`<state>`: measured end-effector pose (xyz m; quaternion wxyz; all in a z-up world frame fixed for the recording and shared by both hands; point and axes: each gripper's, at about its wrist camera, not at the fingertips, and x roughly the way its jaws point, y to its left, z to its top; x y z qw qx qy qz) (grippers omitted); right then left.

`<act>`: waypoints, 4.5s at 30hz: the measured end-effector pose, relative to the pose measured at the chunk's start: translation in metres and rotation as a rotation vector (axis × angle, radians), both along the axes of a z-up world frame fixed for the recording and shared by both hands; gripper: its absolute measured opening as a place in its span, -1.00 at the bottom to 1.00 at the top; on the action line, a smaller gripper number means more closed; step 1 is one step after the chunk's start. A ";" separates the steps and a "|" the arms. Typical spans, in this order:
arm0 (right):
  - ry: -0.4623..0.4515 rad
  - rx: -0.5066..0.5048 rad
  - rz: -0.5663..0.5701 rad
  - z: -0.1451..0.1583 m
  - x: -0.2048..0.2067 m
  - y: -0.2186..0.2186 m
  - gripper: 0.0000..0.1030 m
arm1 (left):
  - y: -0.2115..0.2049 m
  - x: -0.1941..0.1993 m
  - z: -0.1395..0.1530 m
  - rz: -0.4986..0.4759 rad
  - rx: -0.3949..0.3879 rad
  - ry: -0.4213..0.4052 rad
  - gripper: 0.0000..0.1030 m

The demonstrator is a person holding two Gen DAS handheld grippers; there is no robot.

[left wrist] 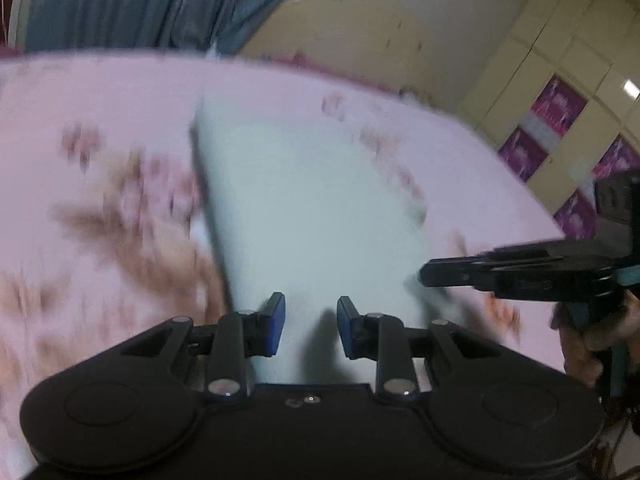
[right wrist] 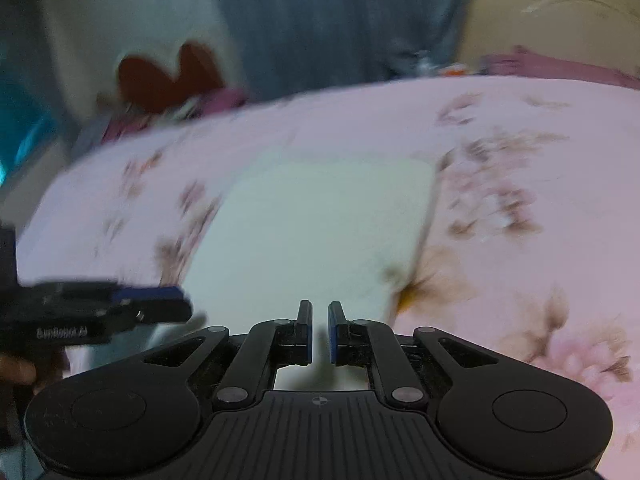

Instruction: Fold small clothes

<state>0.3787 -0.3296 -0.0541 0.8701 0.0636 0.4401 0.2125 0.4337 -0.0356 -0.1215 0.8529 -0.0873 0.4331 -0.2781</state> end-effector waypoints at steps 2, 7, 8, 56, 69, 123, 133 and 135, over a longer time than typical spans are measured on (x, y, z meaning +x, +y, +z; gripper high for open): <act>0.036 -0.102 0.011 -0.020 -0.002 0.007 -0.87 | 0.000 -0.007 -0.005 -0.018 0.007 0.016 -0.48; -0.099 -0.004 -0.055 0.013 0.005 -0.009 -0.87 | 0.005 0.021 0.030 0.047 0.028 -0.110 -0.28; -0.125 -0.002 -0.072 0.018 0.012 -0.009 -0.87 | 0.001 0.033 0.034 0.068 0.052 -0.138 -0.22; 0.183 0.372 -0.151 -0.039 0.097 -0.046 -0.35 | -0.012 0.111 -0.002 0.221 -0.025 0.126 -0.42; 0.023 0.187 -0.153 0.010 0.063 -0.003 -0.45 | -0.018 0.092 0.042 0.102 0.114 -0.043 -0.49; -0.023 0.142 0.087 0.014 0.115 0.263 -0.22 | 0.265 0.072 0.058 0.261 0.112 -0.108 -0.05; -0.002 -0.014 0.128 -0.029 0.152 0.300 -0.57 | 0.239 0.104 0.023 0.197 0.120 -0.031 -0.15; -0.020 -0.026 0.123 -0.025 0.146 0.300 -0.56 | 0.240 0.093 0.029 0.186 0.133 -0.049 -0.15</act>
